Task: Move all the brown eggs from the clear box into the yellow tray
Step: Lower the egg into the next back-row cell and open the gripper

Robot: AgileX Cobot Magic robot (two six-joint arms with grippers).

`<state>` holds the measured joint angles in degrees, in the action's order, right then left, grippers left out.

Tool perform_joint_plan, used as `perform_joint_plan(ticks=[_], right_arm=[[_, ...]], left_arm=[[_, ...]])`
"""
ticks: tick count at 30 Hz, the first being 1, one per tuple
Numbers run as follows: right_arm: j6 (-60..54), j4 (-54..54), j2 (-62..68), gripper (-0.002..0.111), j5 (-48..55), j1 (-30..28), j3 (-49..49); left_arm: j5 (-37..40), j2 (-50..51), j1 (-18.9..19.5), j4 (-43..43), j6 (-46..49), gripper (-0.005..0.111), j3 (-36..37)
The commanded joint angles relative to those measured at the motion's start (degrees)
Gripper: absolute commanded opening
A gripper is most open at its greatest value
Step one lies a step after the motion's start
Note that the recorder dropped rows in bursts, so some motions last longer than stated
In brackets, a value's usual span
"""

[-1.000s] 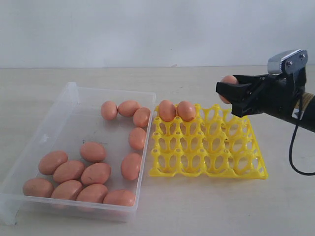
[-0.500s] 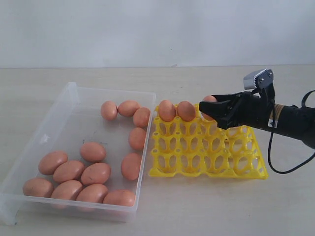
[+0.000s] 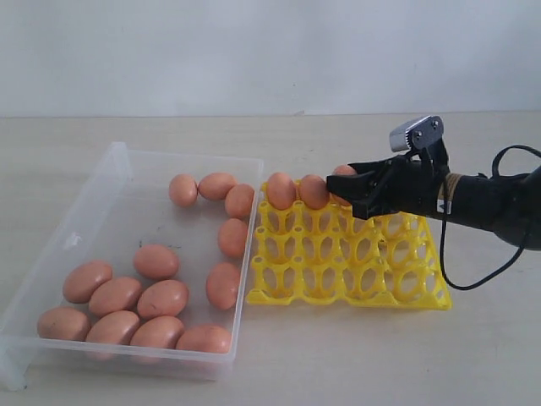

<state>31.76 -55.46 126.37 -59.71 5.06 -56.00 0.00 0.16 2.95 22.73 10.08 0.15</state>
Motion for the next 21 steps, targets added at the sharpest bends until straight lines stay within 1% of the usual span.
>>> perform_joint_plan(ticks=[1,4,6,10,11,12,21], right_arm=[[0.3,-0.4,0.1,0.0,2.1,0.1,-0.1],[2.8,-0.6,0.1,0.007,2.1,0.1,-0.1],[3.7,-1.2,0.1,0.017,2.1,0.1,-0.1],[6.0,-1.9,-0.1,0.046,2.1,0.1,-0.1],[6.6,-1.9,-0.3,0.052,2.1,0.1,-0.1],[7.1,-1.9,-0.6,0.055,2.3,0.1,-0.1],[13.3,-4.5,-6.0,0.055,4.1,0.1,-0.1]], left_arm=[[0.0,-0.2,-0.2,0.3,0.3,0.004,-0.2],[0.0,-0.2,-0.2,0.3,0.3,0.004,-0.2],[0.0,-0.2,-0.2,0.3,0.3,0.004,-0.2],[0.0,-0.2,-0.2,0.3,0.3,0.004,-0.2],[0.0,-0.2,-0.2,0.3,0.3,0.004,-0.2],[0.0,-0.2,-0.2,0.3,0.3,0.004,-0.2],[0.0,-0.2,-0.2,0.3,0.3,0.004,-0.2]])
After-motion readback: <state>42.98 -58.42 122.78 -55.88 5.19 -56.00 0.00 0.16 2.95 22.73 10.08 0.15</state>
